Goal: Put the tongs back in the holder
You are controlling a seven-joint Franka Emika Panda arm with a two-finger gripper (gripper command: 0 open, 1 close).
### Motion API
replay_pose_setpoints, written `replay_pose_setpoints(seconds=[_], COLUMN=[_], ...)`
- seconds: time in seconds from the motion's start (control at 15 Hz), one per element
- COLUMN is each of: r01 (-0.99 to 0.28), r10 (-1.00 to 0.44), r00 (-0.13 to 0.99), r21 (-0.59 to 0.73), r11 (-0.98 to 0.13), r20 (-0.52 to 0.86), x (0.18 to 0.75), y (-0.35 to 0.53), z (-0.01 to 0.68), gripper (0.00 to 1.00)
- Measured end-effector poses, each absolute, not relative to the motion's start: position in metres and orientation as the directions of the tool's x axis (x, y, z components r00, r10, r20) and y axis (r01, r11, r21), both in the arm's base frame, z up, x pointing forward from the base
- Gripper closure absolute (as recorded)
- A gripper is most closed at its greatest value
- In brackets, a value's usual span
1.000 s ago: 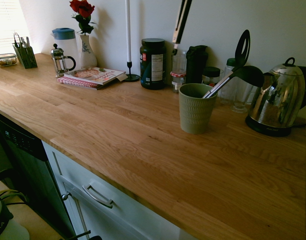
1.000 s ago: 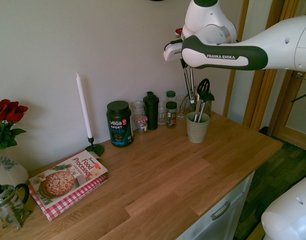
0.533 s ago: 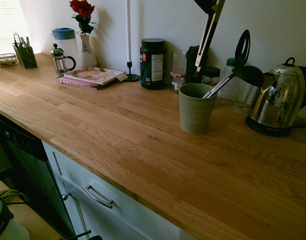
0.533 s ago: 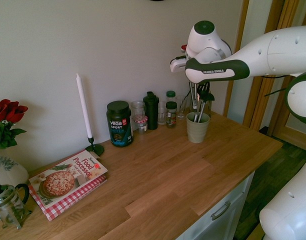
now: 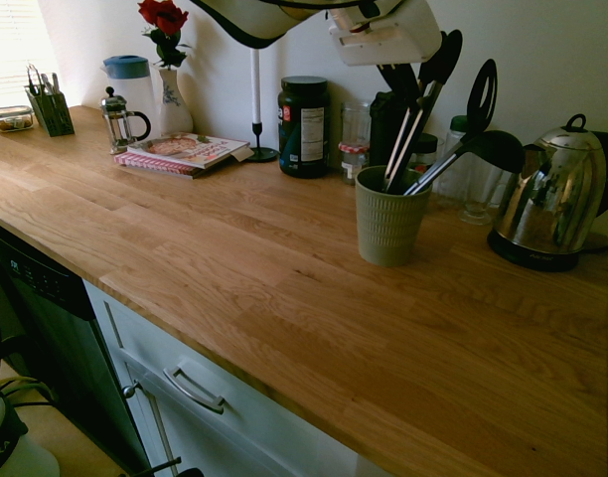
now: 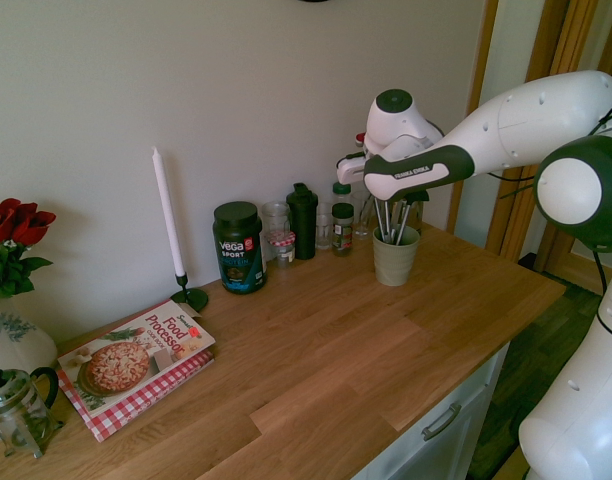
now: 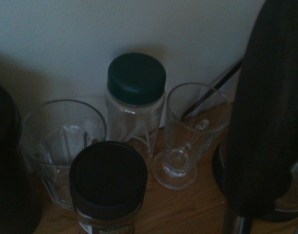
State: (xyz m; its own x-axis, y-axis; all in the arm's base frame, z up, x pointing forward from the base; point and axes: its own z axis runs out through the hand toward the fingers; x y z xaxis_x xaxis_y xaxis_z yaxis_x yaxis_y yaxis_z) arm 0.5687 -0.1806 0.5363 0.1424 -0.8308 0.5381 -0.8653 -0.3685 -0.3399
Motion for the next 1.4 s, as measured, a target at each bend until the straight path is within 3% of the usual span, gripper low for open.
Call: replay_pose_setpoints(seconds=[0.07,0.13,0.73,1.07,1.2,1.4], r01=[-0.869,-0.873,-0.883,-0.842,-0.855,-0.850], r10=[-0.833,-0.836,-0.869,-0.859,-0.869,-0.867], r00=[0.141,0.137,0.131,0.112,0.212,0.382], r21=[-0.336,-0.334,-0.343,-0.411,-0.346,-0.248], r11=[-0.363,-0.356,-0.321,-0.349,-0.386,-0.466], r20=[0.535,0.531,0.476,0.500,0.447,0.319], x=[0.567,0.564,0.549,0.521,0.510,0.508], y=[-0.184,-0.188,-0.195,-0.187,-0.155,-0.062], z=[0.532,0.527,0.495,0.570,0.582,0.534], gripper=[1.00,0.00,0.00,0.00,0.00,0.00])
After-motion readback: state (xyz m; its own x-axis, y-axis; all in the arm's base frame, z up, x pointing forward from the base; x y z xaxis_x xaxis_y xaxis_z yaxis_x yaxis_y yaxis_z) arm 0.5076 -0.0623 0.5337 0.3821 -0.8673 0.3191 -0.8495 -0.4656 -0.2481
